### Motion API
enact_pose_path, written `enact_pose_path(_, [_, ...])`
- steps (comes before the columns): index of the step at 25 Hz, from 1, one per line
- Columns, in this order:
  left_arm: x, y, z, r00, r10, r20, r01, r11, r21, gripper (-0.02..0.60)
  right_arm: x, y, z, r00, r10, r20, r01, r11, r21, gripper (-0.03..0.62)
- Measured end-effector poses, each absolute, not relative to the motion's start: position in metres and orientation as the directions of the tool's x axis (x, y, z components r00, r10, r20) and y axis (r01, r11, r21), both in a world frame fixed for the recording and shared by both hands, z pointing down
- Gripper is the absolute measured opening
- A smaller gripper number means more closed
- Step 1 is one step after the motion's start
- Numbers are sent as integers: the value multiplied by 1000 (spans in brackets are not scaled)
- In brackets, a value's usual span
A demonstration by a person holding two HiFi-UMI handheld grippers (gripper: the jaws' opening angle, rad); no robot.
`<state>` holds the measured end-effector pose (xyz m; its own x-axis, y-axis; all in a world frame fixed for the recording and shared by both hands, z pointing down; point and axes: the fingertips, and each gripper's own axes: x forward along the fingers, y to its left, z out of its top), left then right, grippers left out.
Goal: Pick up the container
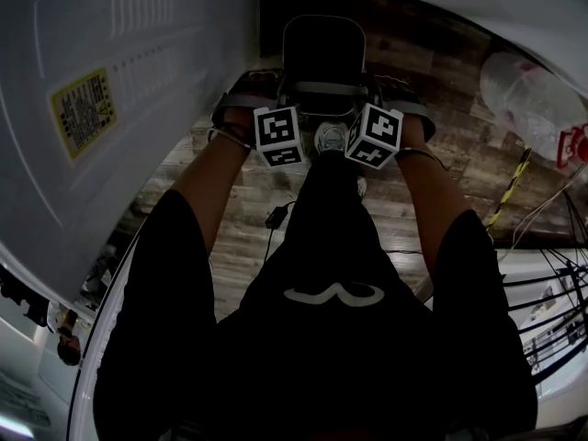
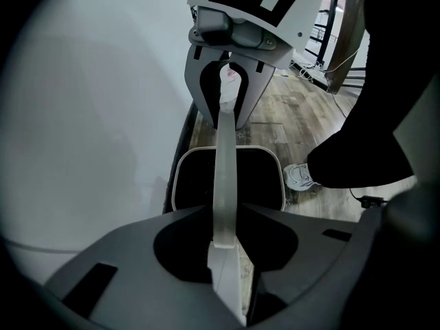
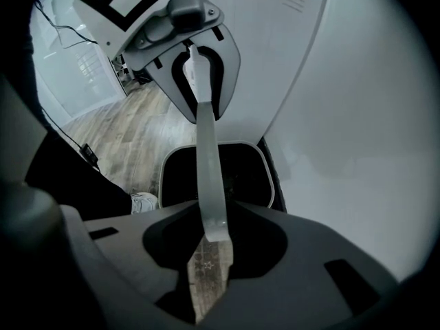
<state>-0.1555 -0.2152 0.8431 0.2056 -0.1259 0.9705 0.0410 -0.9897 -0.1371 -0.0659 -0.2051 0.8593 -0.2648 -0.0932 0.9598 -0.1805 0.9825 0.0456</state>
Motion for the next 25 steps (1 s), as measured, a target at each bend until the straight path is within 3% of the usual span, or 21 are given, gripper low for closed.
enact_pose_path(11, [-155, -221, 845, 187, -119, 975, -36, -993, -114, 106, -67, -209, 860, -269, -71, 961, -151, 988, 31, 97])
enact_pose_path(25, [-154, -206, 844, 159, -97, 982, 5, -995, -99, 100, -64, -195, 860, -248, -41, 968, -111, 994, 13, 95])
